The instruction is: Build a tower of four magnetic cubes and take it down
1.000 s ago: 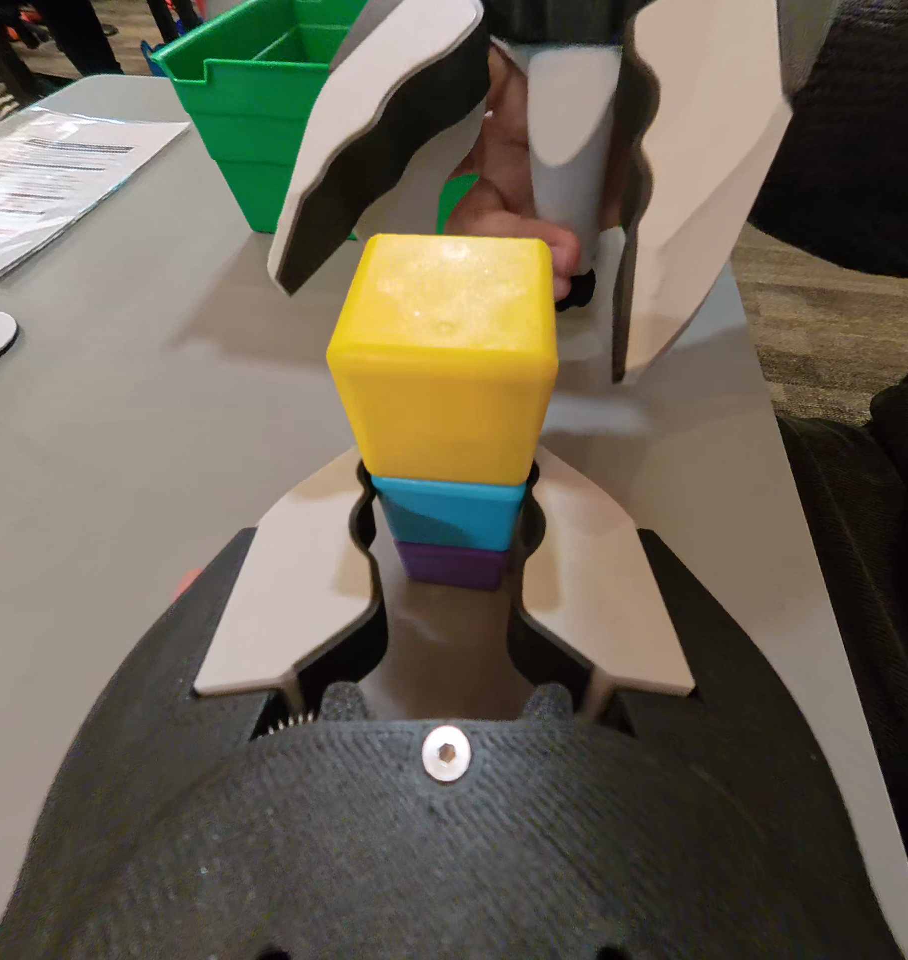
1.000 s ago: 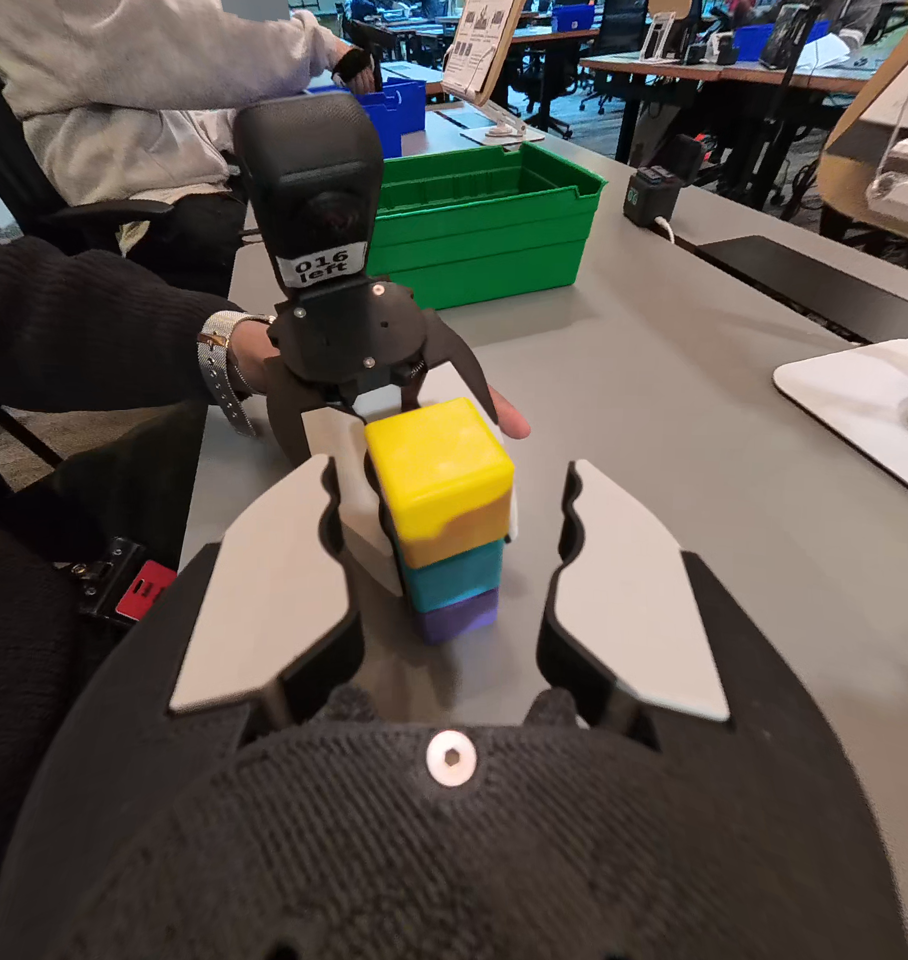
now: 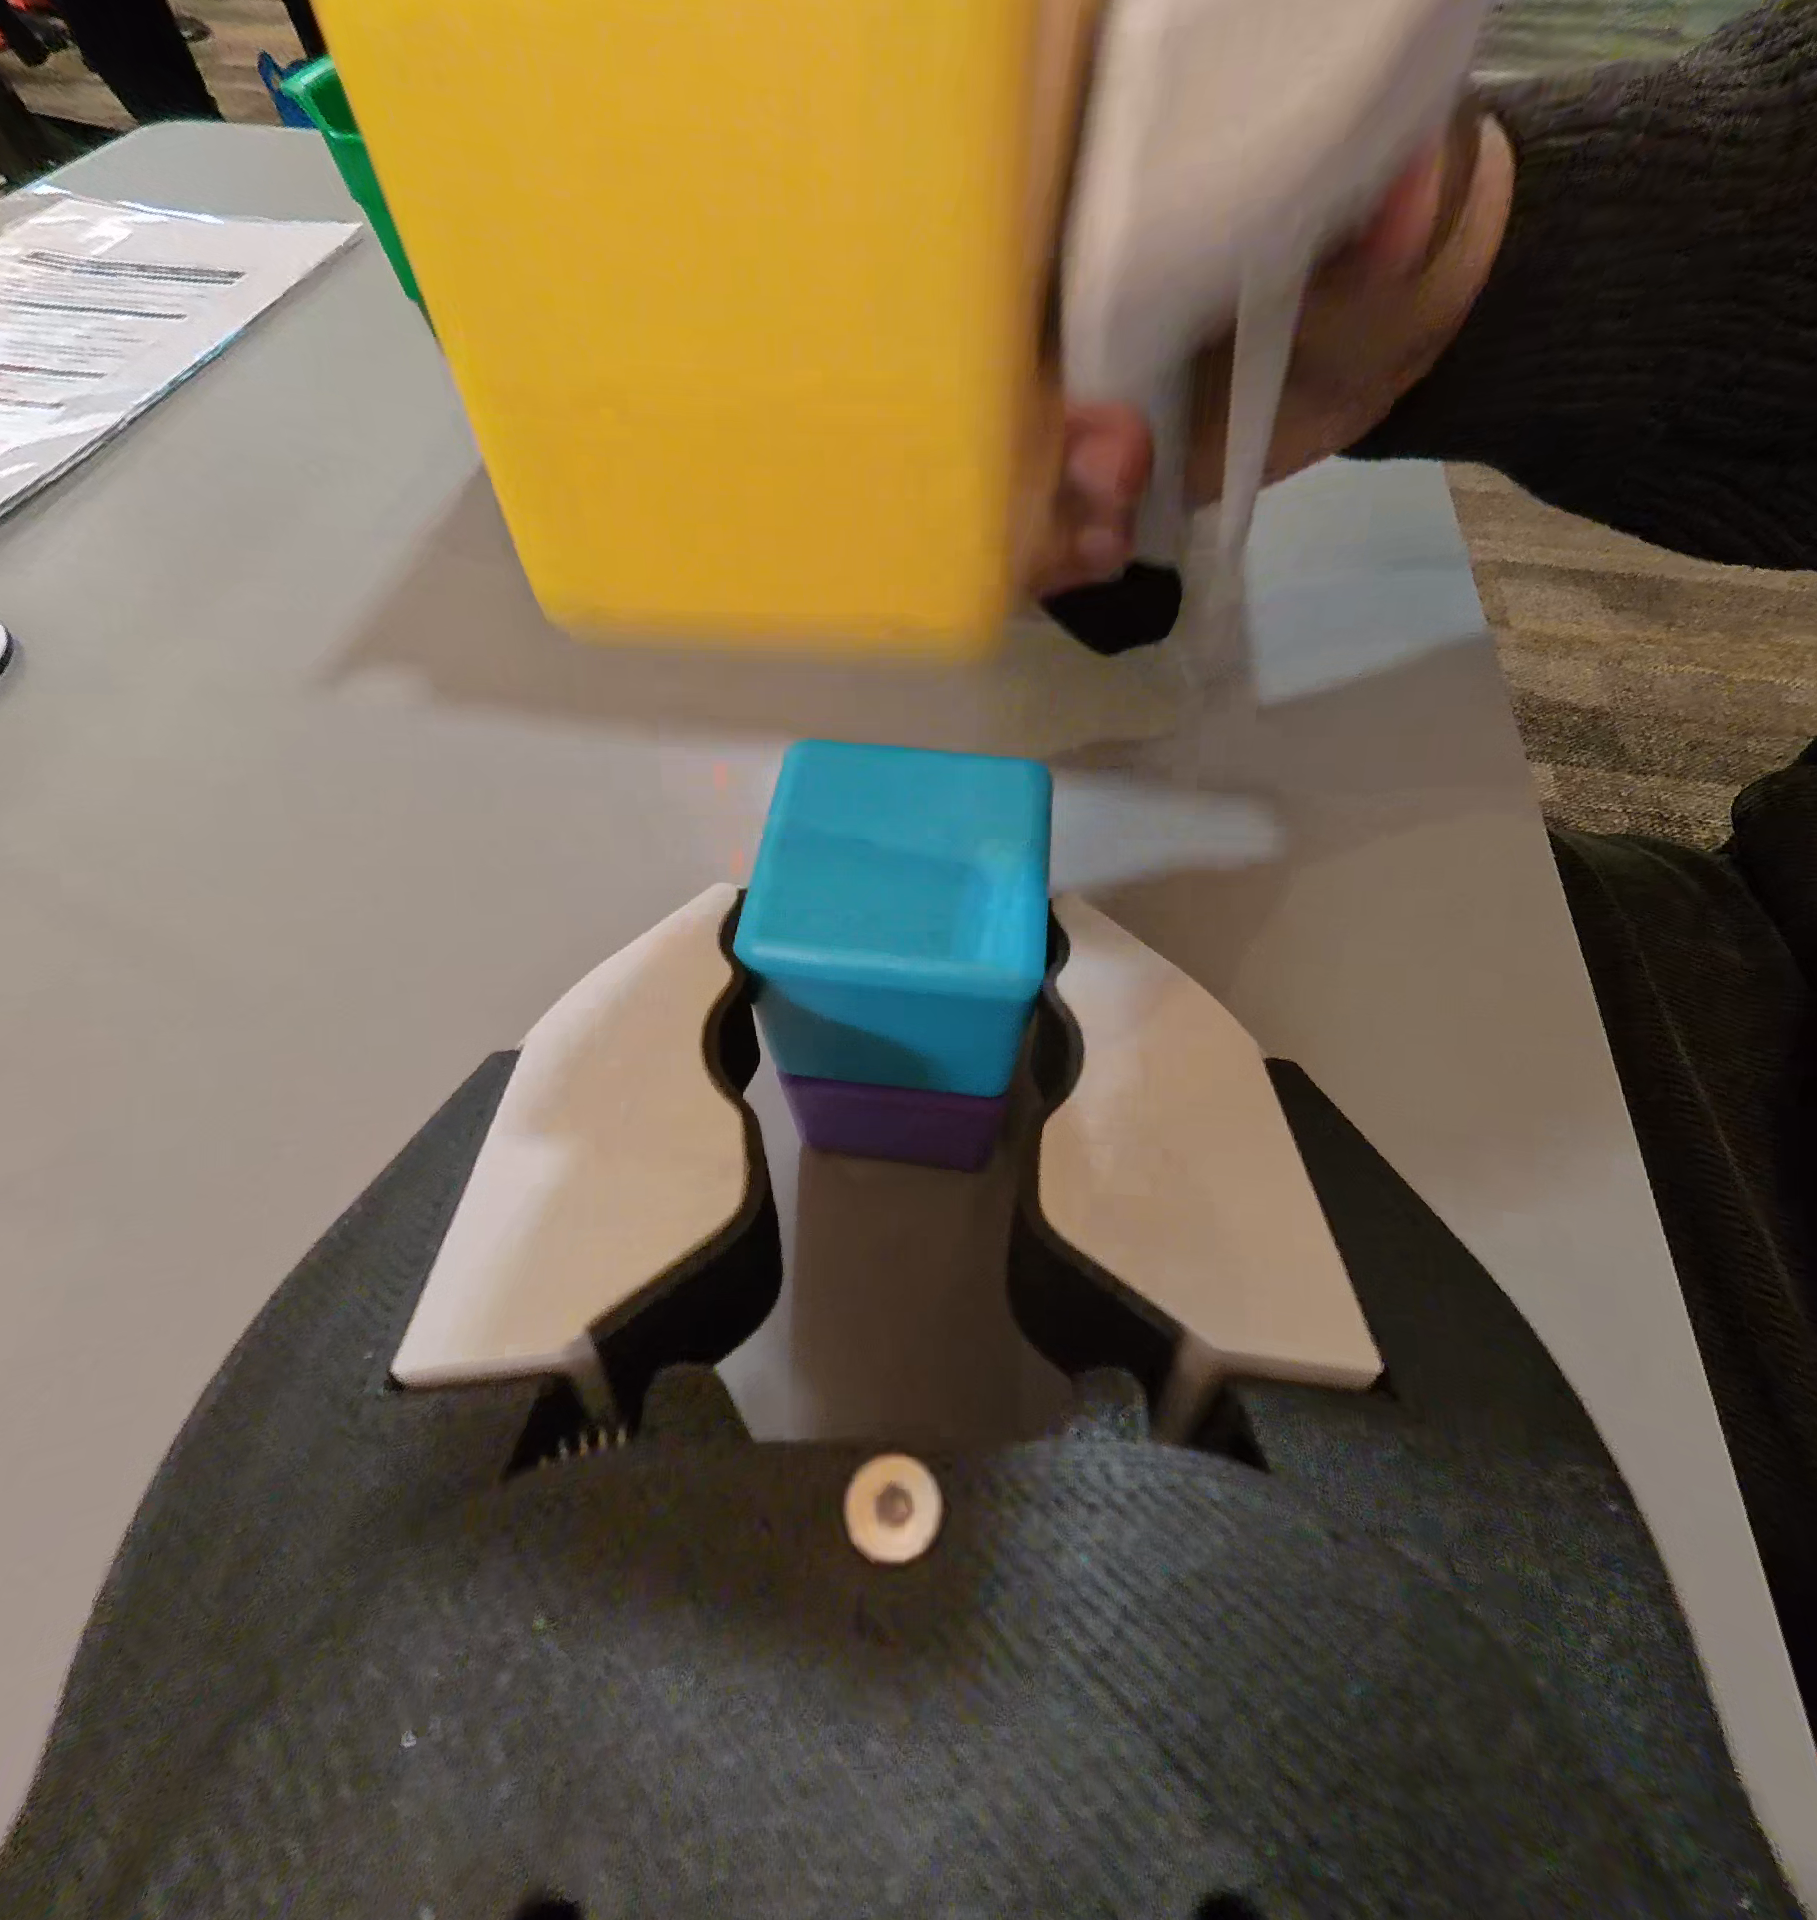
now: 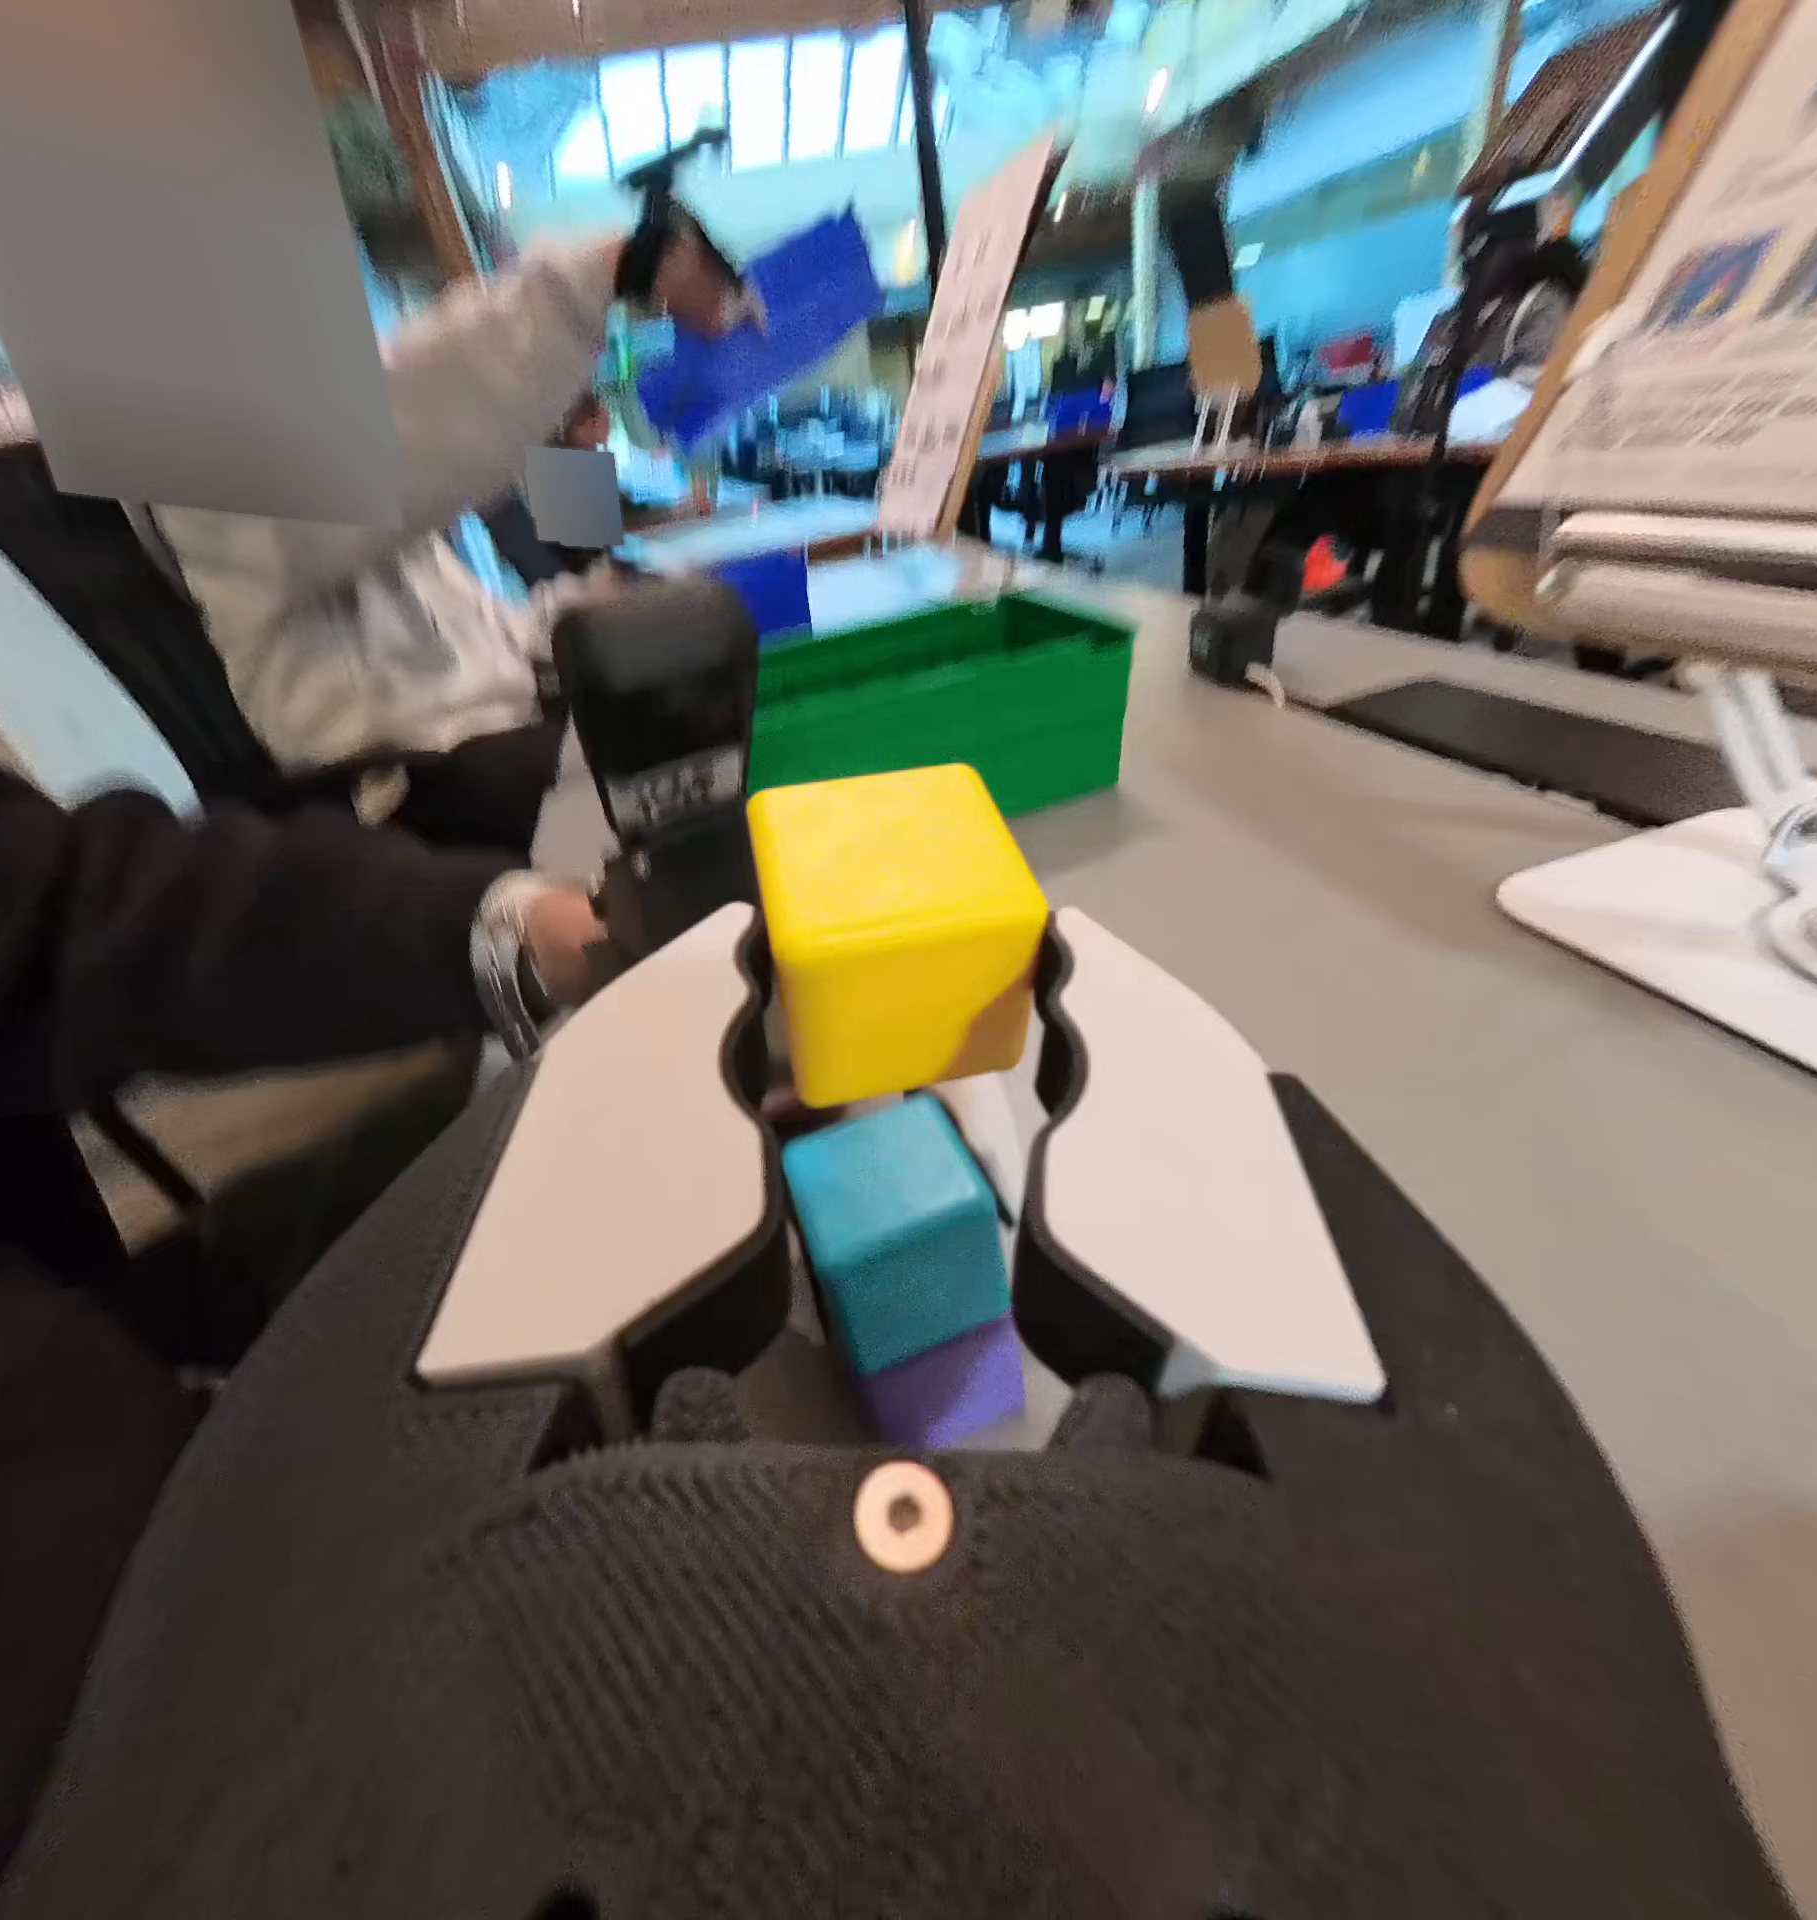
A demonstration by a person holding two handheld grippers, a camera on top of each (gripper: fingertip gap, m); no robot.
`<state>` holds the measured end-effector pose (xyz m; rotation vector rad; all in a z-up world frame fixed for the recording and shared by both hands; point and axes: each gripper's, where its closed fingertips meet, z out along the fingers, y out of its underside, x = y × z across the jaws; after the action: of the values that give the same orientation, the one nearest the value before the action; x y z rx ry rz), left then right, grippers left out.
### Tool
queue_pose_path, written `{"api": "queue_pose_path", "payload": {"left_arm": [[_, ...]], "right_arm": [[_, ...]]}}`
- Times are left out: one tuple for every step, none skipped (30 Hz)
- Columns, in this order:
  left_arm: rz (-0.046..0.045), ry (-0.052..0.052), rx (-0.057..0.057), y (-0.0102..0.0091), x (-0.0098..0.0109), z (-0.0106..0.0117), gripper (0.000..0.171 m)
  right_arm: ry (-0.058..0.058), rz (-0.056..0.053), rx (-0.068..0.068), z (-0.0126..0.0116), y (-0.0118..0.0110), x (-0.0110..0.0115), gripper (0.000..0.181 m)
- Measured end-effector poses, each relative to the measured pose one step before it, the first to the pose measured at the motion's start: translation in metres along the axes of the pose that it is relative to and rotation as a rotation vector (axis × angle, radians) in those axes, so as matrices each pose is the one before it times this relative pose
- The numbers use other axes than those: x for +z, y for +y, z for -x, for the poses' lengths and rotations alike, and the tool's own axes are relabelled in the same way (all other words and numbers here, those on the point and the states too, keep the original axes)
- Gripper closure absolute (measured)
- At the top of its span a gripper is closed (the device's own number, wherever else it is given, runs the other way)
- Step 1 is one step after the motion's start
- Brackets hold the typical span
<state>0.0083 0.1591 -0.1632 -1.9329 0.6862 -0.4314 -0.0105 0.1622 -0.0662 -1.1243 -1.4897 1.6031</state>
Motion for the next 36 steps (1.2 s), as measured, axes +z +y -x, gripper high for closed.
{"api": "queue_pose_path", "payload": {"left_arm": [[0.00024, -0.0006, 0.0003, 0.0, 0.00004, 0.00002, 0.12], [0.0002, 0.0002, 0.0, 0.00003, -0.00001, -0.00003, 0.12], [0.00029, -0.0003, -0.0001, 0.00004, -0.00002, 0.00003, 0.12], [0.00029, -0.0002, -0.0001, 0.00009, 0.00009, 0.00008, 0.12], [0.00023, -0.0003, 0.0001, 0.0, 0.00004, -0.00004, 0.12], [0.00035, -0.0007, 0.0005, 0.00002, 0.00003, 0.00005, 0.12], [0.00035, -0.0008, 0.0008, 0.00002, 0.00002, -0.00006, 0.12], [0.00025, -0.001, 0.0007, 0.00004, -0.00003, 0.00004, 0.12], [0.00102, -0.0008, 0.0003, 0.00007, 0.00005, 0.00011, 0.12], [-0.00014, -0.0002, 0.0002, 0.00002, -0.00006, -0.00002, 0.12], [0.0, -0.0006, 0.0004, -0.00003, 0.00006, 0.00003, 0.12], [-0.00001, -0.001, 0.0008, 0.0, -0.00001, 0.00005, 0.12], [-0.00003, -0.0009, 0.0006, 0.0, -0.00001, 0.00002, 0.12], [0.00001, -0.0007, 0.0004, 0.00001, -0.00001, -0.00002, 0.12], [0.00005, -0.0005, 0.0003, 0.00004, -0.00007, 0.00003, 0.12], [0.00004, -0.0004, 0.0002, 0.0, 0.0, 0.00006, 0.12], [0.0001, -0.0002, -0.0001, 0.00001, -0.00001, 0.00002, 0.12], [0.00016, -0.0003, -0.0001, -0.00001, 0.00006, 0.00009, 0.12], [0.00015, -0.0003, 0.0, 0.00002, -0.00001, 0.00004, 0.12], [0.00009, 0.0002, -0.0004, 0.00001, -0.00001, -0.00006, 0.12], [0.00011, 0.0008, -0.0011, 0.0, 0.00002, 0.0001, 0.12], [0.00057, 0.0011, -0.0015, 0.00015, 0.00003, 0.00003, 0.12], [0.00073, 0.0016, -0.0019, 0.00001, 0.00012, 0.00007, 0.12], [0.00118, 0.0019, -0.0021, 0.00016, 0.00013, 0.00001, 0.12], [0.00094, 0.0017, -0.0018, 0.00016, 0.00007, 0.0, 0.12], [0.00066, 0.0016, -0.0017, 0.00004, 0.00005, 0.00002, 0.12], [0.00024, 0.0012, -0.0014, 0.00002, 0.00001, 0.00003, 0.12], [0.00022, 0.0008, -0.0007, -0.00001, 0.00007, 0.00004, 0.12], [0.00006, 0.0001, 0.0, 0.00011, 0.00003, -0.00015, 0.12], [0.00014, -0.0005, 0.0007, -0.00001, 0.00005, 0.00004, 0.12], [0.00018, -0.0011, 0.0008, 0.00003, -0.00003, 0.00006, 0.12], [0.00036, -0.0011, 0.0008, 0.00003, 0.00002, -0.00001, 0.12], [0.00016, -0.0014, 0.0014, 0.00004, -0.00004, 0.0, 0.12], [0.0, -0.001, 0.0017, -0.00001, 0.00003, -0.00011, 0.12], [0.00001, -0.0007, 0.0011, 0.00004, -0.00008, -0.00004, 0.12], [0.00005, 0.0003, -0.0006, 0.0, 0.00001, 0.00006, 0.12]], "right_arm": [[0.011, -0.0629, 0.0346, -0.00365, -0.01533, -0.00654, 0.131], [0.0202, -0.0477, 0.0136, -0.00383, -0.01375, -0.00679, 0.131], [0.0303, -0.0295, -0.0043, -0.00435, -0.01186, -0.00656, 0.131], [0.0394, -0.0083, -0.017, -0.00529, -0.01013, -0.00612, 0.131], [0.0414, 0.0057, -0.0267, -0.00584, -0.00958, -0.00583, 0.131], [0.0411, 0.0092, -0.0305, -0.00659, -0.00987, -0.00637, 0.131], [0.0426, 0.0071, -0.0278, -0.00762, -0.01044, -0.00727, 0.131], [0.044, 0.0052, -0.0257, -0.00894, -0.01006, -0.00827, 0.131], [0.048, 0.0072, -0.0259, -0.0108, -0.00871, -0.00907, 0.131], [0.0578, 0.0133, -0.025, -0.01381, -0.00639, -0.00987, 0.131], [0.0712, 0.0207, -0.0262, -0.01739, -0.00346, -0.01025, 0.131], [0.0835, 0.0274, -0.0252, -0.02075, -0.00029, -0.01029, 0.131], [0.0872, 0.038, -0.0156, -0.02297, 0.00393, -0.00941, 0.131], [0.0817, 0.0513, -0.0078, -0.02361, 0.00821, -0.00775, 0.131], [0.08, 0.0582, -0.0069, -0.02373, 0.01162, -0.00585, 0.131], [0.0784, 0.0624, -0.0063, -0.02315, 0.01445, -0.0035, 0.131], [0.07, 0.0725, -0.0074, -0.02115, 0.01742, -0.00092, 0.131], [0.0639, 0.086, -0.015, -0.01886, 0.01991, 0.00155, 0.131], [0.0569, 0.0962, -0.0277, -0.01584, 0.02153, 0.0037, 0.131], [0.0476, 0.1066, -0.0389, -0.01226, 0.02244, 0.0054, 0.131], [0.0378, 0.1138, -0.0462, -0.00837, 0.02238, 0.00654, 0.131], [0.0244, 0.1142, -0.0499, -0.00438, 0.02115, 0.00687, 0.131], [0.0138, 0.1052, -0.049, -0.00114, 0.01836, 0.00683, 0.131], [0.0072, 0.0859, -0.043, 0.00103, 0.01428, 0.00608, 0.131], [0.0048, 0.0603, -0.033, 0.00189, 0.00933, 0.00512, 0.131], [0.0036, 0.0385, -0.0203, 0.00203, 0.00516, 0.00405, 0.131], [-0.0019, 0.023, -0.0124, 0.00243, 0.0021, 0.00323, 0.131], [-0.0057, 0.0082, -0.0097, 0.00318, -0.00055, 0.00268, 0.131], [0.001, 0.0004, -0.0048, 0.00248, -0.00181, 0.00256, 0.131], [0.0163, 0.0015, -0.0025, 0.00058, -0.00171, 0.00252, 0.131], [0.032, 0.0045, -0.0079, -0.0016, -0.00102, 0.0023, 0.131], [0.0399, 0.009, -0.0142, -0.00282, 0.00014, 0.00181, 0.131], [0.0353, 0.0149, -0.0146, -0.00268, 0.00161, 0.00129, 0.131], [0.0288, 0.015, -0.0066, -0.00253, 0.00205, 0.00097, 0.131], [0.0183, 0.0102, -0.0002, -0.00206, 0.00196, 0.00047, 0.131], [0.0029, 0.0057, 0.0035, -0.00065, 0.00152, 0.00026, 0.131]]}}
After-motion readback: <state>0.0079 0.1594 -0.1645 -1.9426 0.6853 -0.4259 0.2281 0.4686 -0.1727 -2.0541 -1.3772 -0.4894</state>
